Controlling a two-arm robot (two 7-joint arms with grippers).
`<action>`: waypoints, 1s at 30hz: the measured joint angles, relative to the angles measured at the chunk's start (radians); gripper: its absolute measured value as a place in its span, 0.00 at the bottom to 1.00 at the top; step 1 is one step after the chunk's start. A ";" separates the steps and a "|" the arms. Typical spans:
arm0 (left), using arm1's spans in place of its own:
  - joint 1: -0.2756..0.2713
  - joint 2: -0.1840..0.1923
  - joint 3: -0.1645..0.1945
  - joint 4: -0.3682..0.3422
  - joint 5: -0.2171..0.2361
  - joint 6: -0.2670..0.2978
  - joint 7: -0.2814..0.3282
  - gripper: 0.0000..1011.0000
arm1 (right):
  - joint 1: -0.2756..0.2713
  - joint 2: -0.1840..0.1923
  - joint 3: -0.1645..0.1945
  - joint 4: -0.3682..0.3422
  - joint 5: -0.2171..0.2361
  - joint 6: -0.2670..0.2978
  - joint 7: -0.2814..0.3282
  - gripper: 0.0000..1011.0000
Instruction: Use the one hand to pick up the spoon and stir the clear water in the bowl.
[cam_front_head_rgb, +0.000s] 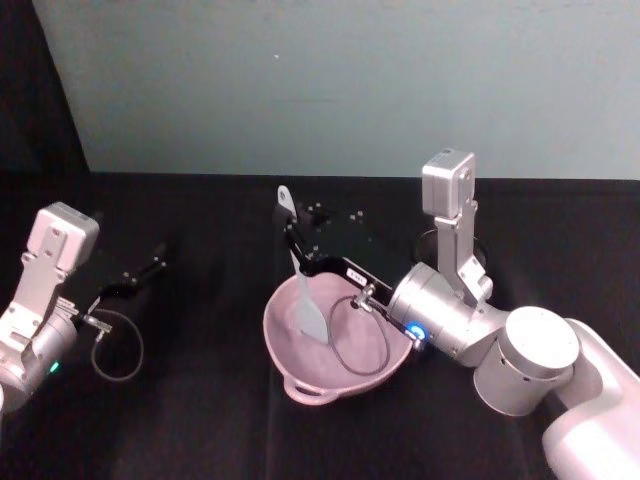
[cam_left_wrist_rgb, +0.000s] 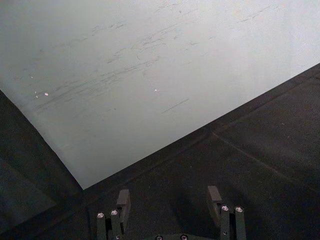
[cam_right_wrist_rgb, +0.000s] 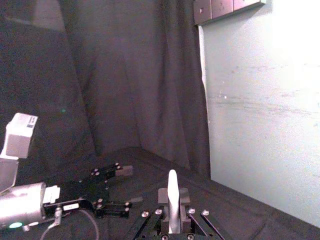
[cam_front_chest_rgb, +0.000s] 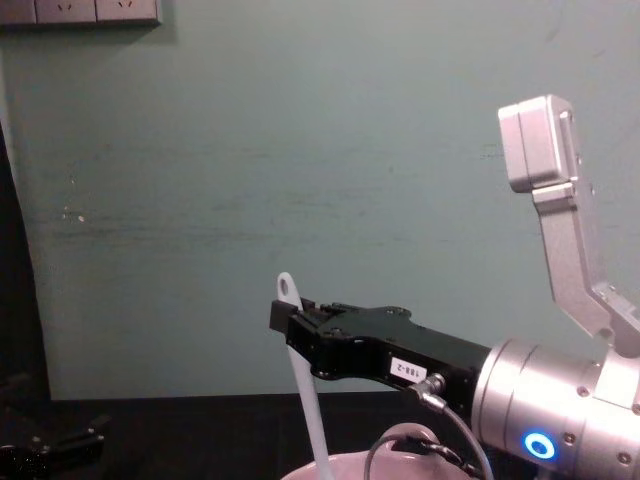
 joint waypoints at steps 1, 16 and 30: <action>0.000 0.000 0.000 0.000 0.000 0.000 0.000 0.99 | 0.010 -0.005 0.000 0.013 -0.001 -0.005 0.000 0.13; 0.000 0.000 0.000 0.000 0.000 0.000 0.000 0.99 | 0.032 0.023 0.052 0.031 -0.008 -0.016 -0.025 0.13; 0.000 0.000 0.000 0.000 0.000 0.000 0.000 0.99 | -0.036 0.057 0.036 -0.075 -0.001 0.023 -0.010 0.13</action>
